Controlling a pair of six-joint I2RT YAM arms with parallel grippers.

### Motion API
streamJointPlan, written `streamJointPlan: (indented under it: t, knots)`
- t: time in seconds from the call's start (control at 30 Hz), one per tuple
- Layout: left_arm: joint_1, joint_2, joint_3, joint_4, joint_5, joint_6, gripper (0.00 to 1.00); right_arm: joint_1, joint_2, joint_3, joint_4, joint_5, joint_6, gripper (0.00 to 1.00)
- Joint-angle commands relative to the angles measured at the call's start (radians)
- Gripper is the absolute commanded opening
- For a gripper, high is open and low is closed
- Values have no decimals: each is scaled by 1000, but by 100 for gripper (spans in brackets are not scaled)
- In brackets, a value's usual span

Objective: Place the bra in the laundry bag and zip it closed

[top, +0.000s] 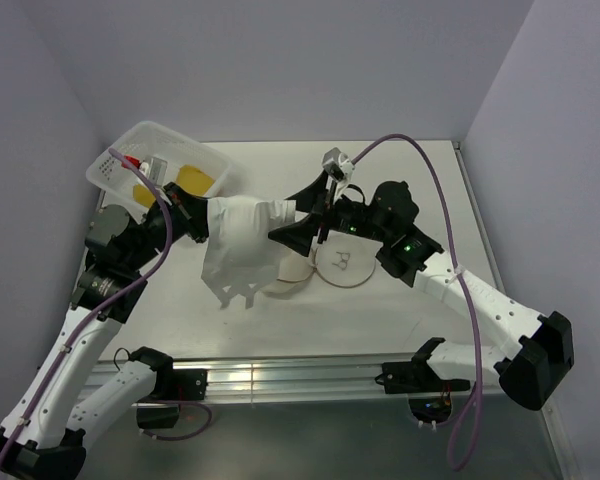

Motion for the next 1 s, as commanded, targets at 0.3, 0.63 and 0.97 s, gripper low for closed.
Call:
streamJointPlan:
  t: [0.3, 0.63, 0.97]
  knots:
    - [1, -40, -61, 177, 61, -70, 0, 42, 98, 4, 253, -293, 157, 100]
    - [-1, -34, -76, 186, -4, -82, 0, 66, 109, -44, 311, -196, 203, 88]
    - [1, -63, -1, -74, -171, 58, 54, 36, 69, -96, 270, -69, 211, 14]
